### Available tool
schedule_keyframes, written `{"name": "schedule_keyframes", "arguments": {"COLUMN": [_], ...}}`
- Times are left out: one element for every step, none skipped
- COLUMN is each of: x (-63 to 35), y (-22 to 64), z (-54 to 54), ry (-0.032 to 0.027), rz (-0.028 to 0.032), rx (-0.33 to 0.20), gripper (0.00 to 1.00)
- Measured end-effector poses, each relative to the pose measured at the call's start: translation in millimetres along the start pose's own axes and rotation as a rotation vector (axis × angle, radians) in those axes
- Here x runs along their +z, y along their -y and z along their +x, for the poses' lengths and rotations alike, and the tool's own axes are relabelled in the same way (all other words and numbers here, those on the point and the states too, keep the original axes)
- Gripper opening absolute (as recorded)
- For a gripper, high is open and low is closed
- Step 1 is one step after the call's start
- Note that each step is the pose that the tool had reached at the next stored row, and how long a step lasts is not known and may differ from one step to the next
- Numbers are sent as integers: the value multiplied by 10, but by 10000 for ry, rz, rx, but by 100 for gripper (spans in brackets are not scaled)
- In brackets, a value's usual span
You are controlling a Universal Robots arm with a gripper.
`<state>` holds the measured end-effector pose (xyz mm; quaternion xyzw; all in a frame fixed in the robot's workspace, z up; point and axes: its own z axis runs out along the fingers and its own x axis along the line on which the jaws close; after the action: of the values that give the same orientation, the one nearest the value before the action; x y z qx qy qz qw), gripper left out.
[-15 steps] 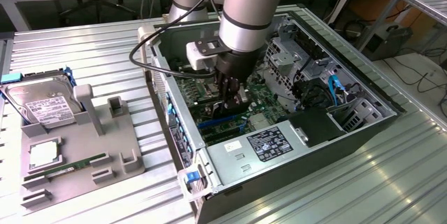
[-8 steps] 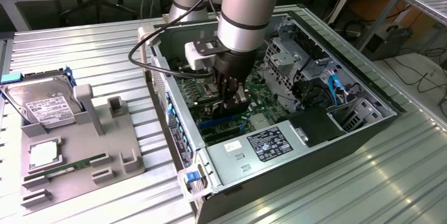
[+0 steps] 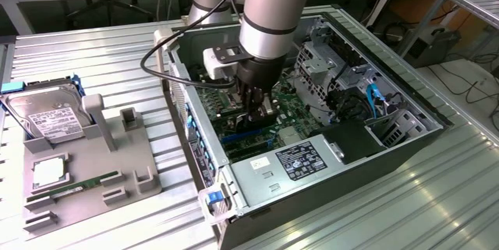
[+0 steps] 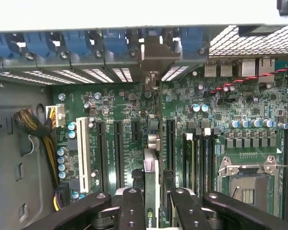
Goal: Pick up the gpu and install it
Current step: 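Insert the gpu into the slot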
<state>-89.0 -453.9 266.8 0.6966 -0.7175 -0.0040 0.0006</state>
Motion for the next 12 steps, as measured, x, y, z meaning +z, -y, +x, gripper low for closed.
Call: {"name": "schedule_keyframes", "arguments": {"x": [6, 10, 16, 21, 27, 32, 37, 41, 44, 47, 50, 53], "y": [-5, -7, -8, -9, -10, -10, -10, -10, -10, -10, -10, -11], "z": [0, 0, 0, 0, 0, 0, 0, 0, 0, 0, 0, 0], "ry": [-1, -2, -2, -1, -1, -1, -1, -2, -2, -3, -2, -4], "rz": [0, -1, -2, -2, -2, -1, -2, -2, -2, -2, -2, -2], "rx": [0, -1, -2, -1, 1, 0, 0, 0, 0, 0, 0, 0], "gripper": [26, 26, 26, 26, 26, 26, 26, 26, 26, 26, 26, 26]}}
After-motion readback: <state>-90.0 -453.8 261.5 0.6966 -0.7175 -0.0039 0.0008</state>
